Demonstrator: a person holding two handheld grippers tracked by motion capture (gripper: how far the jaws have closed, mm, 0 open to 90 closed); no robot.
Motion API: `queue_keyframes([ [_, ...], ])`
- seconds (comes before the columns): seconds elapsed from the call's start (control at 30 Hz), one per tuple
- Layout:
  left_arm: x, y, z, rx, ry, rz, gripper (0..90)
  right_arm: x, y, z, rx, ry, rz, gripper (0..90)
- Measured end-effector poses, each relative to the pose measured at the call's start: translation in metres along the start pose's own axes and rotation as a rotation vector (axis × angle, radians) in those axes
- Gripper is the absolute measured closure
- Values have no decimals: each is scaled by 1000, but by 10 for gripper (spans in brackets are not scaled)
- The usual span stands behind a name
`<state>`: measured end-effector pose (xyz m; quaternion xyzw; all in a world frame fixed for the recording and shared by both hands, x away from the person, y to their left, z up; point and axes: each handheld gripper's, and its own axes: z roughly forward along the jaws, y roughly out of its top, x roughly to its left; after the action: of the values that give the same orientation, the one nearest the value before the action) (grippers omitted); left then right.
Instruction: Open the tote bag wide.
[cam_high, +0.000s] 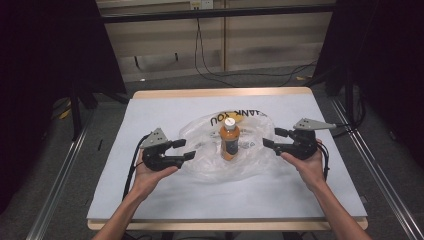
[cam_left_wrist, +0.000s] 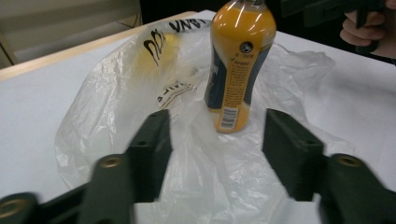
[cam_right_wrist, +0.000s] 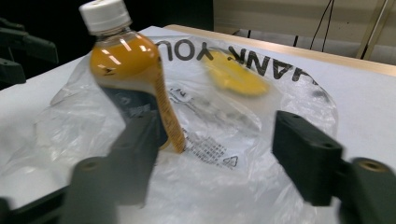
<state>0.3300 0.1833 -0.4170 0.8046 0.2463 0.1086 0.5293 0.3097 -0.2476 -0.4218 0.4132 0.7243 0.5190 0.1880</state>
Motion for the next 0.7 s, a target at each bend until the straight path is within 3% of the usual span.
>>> queue_keyframes([
  [0.13, -4, -4, -9, -9, 16, -1, 198, 8, -6, -21, -44, -40, -3, 106],
  [0.2, -7, -8, -14, -5, 33, -21, 181, 8, -8, -25, -49, -39, -1, 86],
  [0.27, -10, -13, -18, -7, 37, -23, 109, 8, -12, -33, -32, -33, 18, 23],
  [0.37, -13, -24, -29, -34, 73, -21, 86, 11, -19, -44, -47, -57, 8, 22],
  [0.4, -12, -29, -36, -49, 88, -37, 68, 11, -24, -52, -58, -68, 22, 12],
  [0.63, -15, -40, -57, -58, 114, -14, 40, 14, -36, -74, -81, -78, 32, 0],
  [0.7, -16, -47, -60, -72, 119, -56, 39, 17, -41, -80, -83, -85, 18, 0],
])
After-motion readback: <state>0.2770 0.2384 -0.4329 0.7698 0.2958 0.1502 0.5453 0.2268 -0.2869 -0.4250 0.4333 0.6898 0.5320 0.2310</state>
